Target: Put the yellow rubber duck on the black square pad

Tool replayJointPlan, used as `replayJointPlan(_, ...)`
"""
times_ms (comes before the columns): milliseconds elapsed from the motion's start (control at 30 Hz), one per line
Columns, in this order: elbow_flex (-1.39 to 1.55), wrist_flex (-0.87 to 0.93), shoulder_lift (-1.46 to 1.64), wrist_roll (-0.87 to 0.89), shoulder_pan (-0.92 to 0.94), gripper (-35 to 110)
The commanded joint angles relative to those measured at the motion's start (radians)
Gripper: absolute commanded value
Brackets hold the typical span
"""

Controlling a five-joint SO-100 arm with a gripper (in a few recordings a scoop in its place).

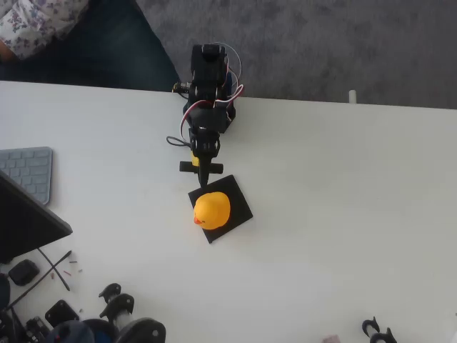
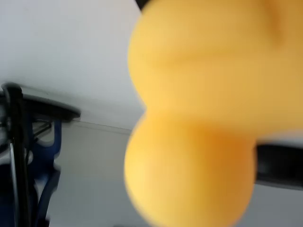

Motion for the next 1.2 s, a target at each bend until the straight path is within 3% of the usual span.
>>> replayJointPlan(0, 0.008, 0.014, 0.023, -0.011, -0.012, 13)
replayJointPlan(1167, 0.015, 0.017, 0.021, 0.029, -0.011, 3)
